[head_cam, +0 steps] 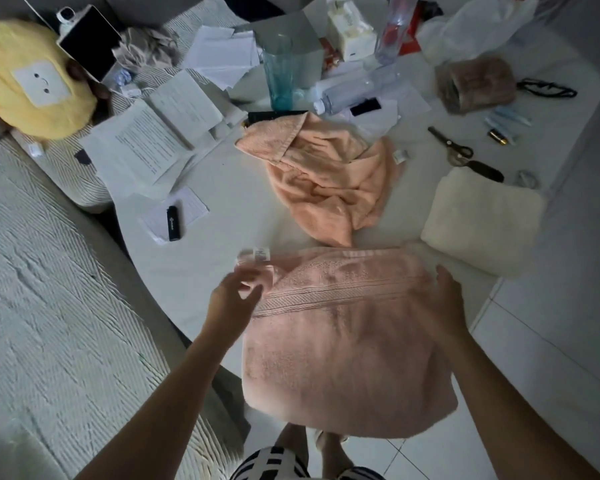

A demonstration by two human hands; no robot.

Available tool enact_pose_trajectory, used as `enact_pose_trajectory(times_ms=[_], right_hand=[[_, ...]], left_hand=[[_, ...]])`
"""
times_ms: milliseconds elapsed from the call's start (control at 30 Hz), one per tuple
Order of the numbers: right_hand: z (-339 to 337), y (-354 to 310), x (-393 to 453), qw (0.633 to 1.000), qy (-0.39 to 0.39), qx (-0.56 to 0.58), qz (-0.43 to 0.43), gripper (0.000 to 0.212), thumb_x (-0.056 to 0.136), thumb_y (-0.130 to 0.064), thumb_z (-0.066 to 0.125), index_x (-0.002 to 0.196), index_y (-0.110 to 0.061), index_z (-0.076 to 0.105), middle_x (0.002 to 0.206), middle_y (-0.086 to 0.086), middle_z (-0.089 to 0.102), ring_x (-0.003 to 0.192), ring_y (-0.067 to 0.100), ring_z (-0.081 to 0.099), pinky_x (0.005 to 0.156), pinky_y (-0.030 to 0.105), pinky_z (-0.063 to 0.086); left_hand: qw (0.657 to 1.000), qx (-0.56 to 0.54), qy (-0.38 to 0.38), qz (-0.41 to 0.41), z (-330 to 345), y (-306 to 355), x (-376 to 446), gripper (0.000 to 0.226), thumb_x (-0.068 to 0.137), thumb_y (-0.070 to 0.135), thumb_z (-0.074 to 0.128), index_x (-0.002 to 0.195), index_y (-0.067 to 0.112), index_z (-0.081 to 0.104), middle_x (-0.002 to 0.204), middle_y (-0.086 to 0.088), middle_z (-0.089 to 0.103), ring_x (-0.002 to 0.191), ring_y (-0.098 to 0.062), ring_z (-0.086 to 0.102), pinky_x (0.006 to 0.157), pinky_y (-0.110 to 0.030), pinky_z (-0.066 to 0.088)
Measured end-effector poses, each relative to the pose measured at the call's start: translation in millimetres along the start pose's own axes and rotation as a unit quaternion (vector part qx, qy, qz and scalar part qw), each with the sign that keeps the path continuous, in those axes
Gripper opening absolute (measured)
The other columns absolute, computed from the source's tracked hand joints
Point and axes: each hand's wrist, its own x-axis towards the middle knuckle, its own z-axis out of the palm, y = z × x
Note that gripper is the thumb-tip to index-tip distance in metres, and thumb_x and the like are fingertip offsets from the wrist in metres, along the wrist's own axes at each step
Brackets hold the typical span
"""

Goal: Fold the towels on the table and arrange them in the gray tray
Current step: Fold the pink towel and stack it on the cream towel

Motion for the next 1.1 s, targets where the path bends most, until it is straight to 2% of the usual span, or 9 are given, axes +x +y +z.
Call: enact_pose_trajectory(times_ms=[67, 267, 400, 533, 667, 867, 967, 1033, 1100], right_hand=[[7, -1, -18, 0.998, -0.005, -0.053, -0.014, 0.054, 0.085, -0.03, 0.069, 0.132, -0.009, 0.053, 0.126, 0.019, 0.061, 0.111, 0.036, 0.061, 0.089, 0.037, 0.05], [42, -20, -79, 0.97, -0.03, -0.157, -0.183, 0.057, 0.094, -0.038, 0.058, 0.144, -0.016, 0.043, 0.148, 0.009, 0.045, 0.134, 0.027, 0.043, 0.11, 0.042, 0.033], [75, -53, -109, 0.937, -0.154, -0.108, -0.294, 0.031, 0.092, -0.034, 0.058, 0.122, -0.027, 0.056, 0.112, -0.008, 0.063, 0.103, 0.011, 0.061, 0.083, 0.023, 0.046], [105, -87, -130, 0.954, -0.208, 0.057, -0.21, 0.037, 0.083, -0.061, 0.057, 0.099, -0.028, 0.06, 0.085, -0.012, 0.07, 0.077, 0.0, 0.067, 0.072, 0.015, 0.054], [120, -100, -125, 0.973, -0.175, 0.104, -0.113, 0.018, 0.089, -0.042, 0.057, 0.084, -0.025, 0.06, 0.071, -0.006, 0.068, 0.066, 0.002, 0.066, 0.063, 0.019, 0.05], [103, -98, -106, 0.977, -0.122, 0.176, -0.021, 0.019, 0.094, -0.024, 0.055, 0.077, -0.016, 0.059, 0.073, 0.002, 0.064, 0.073, 0.023, 0.062, 0.052, 0.01, 0.043], [99, -91, -114, 0.896, -0.295, 0.329, 0.035, 0.019, 0.097, -0.028, 0.054, 0.1, -0.015, 0.068, 0.097, 0.003, 0.076, 0.102, 0.031, 0.069, 0.072, 0.029, 0.059], [99, -89, -126, 0.815, -0.424, 0.393, 0.043, 0.024, 0.1, -0.026, 0.05, 0.114, -0.023, 0.07, 0.108, -0.008, 0.076, 0.114, 0.023, 0.066, 0.078, 0.026, 0.058], [100, -91, -128, 0.788, -0.508, 0.349, 0.012, 0.033, 0.101, -0.026, 0.043, 0.113, -0.035, 0.073, 0.117, -0.011, 0.073, 0.117, 0.007, 0.063, 0.09, 0.021, 0.053]], left_hand=[[0.998, 0.008, -0.067, -0.019, 14, 2, -11, 0.026, 0.094, 0.023, 0.067, 0.119, 0.017, 0.066, 0.108, 0.002, 0.071, 0.089, -0.012, 0.067, 0.083, -0.025, 0.053], [0.98, -0.033, -0.144, -0.131, 31, 6, -17, 0.034, 0.098, 0.05, 0.049, 0.114, 0.026, 0.066, 0.095, -0.002, 0.072, 0.077, -0.014, 0.066, 0.059, -0.023, 0.045], [0.967, -0.073, -0.133, -0.205, 33, 9, -15, 0.03, 0.096, 0.035, 0.055, 0.088, 0.012, 0.07, 0.084, -0.006, 0.071, 0.08, -0.024, 0.067, 0.075, -0.038, 0.053], [0.969, -0.127, -0.12, -0.174, 26, 9, -31, 0.007, 0.083, 0.026, 0.064, 0.08, 0.024, 0.07, 0.078, 0.006, 0.073, 0.077, -0.013, 0.069, 0.07, -0.027, 0.053], [0.955, -0.226, -0.081, -0.173, 16, 1, -58, 0.03, 0.086, 0.041, 0.064, 0.059, 0.027, 0.059, 0.056, 0.009, 0.058, 0.057, -0.009, 0.056, 0.058, -0.021, 0.046], [0.897, -0.247, 0.015, -0.366, 19, -51, -94, 0.032, 0.101, 0.035, 0.053, 0.096, 0.005, 0.061, 0.078, -0.015, 0.071, 0.052, -0.02, 0.064, 0.048, -0.03, 0.05], [0.919, -0.172, 0.027, -0.354, 25, -63, -105, 0.024, 0.101, 0.032, 0.052, 0.103, 0.009, 0.06, 0.084, -0.007, 0.072, 0.066, -0.019, 0.068, 0.052, -0.027, 0.049], [0.934, -0.141, 0.07, -0.321, 23, -57, -107, 0.019, 0.098, 0.036, 0.057, 0.104, 0.018, 0.056, 0.089, 0.001, 0.07, 0.078, -0.018, 0.07, 0.057, -0.024, 0.049], [0.957, -0.108, 0.128, -0.239, 17, -46, -105, 0.021, 0.093, 0.041, 0.063, 0.103, 0.027, 0.051, 0.094, 0.006, 0.066, 0.084, -0.013, 0.066, 0.061, -0.022, 0.047]])
